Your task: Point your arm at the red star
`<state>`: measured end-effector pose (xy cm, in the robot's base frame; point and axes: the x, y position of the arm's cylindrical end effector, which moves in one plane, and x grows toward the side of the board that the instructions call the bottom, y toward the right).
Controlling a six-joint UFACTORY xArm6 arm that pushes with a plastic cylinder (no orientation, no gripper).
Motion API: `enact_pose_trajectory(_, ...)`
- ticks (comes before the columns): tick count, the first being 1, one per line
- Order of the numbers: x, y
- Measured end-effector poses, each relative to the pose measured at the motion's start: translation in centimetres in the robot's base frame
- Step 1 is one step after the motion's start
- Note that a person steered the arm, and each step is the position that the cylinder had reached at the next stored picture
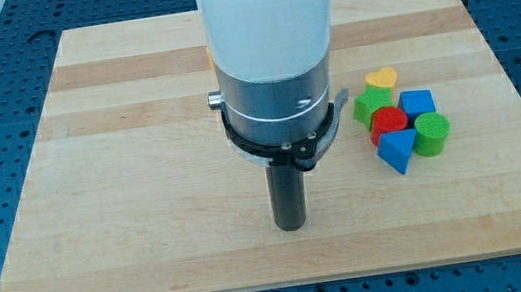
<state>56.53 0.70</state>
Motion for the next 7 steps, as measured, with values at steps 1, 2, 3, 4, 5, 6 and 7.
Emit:
enact_pose_trajectory(1, 0.0, 1.3)
enact_pose_trajectory(2, 0.8, 4.1)
enact_pose_trajectory(3, 1.5, 6.5)
enact_pose_trajectory(4, 1.5, 6.5)
enact_pose_trajectory(5, 1.5, 5.1)
enact_pose_trajectory(6, -0.4, 1.3)
enact_pose_trajectory(7, -0.7, -1.2)
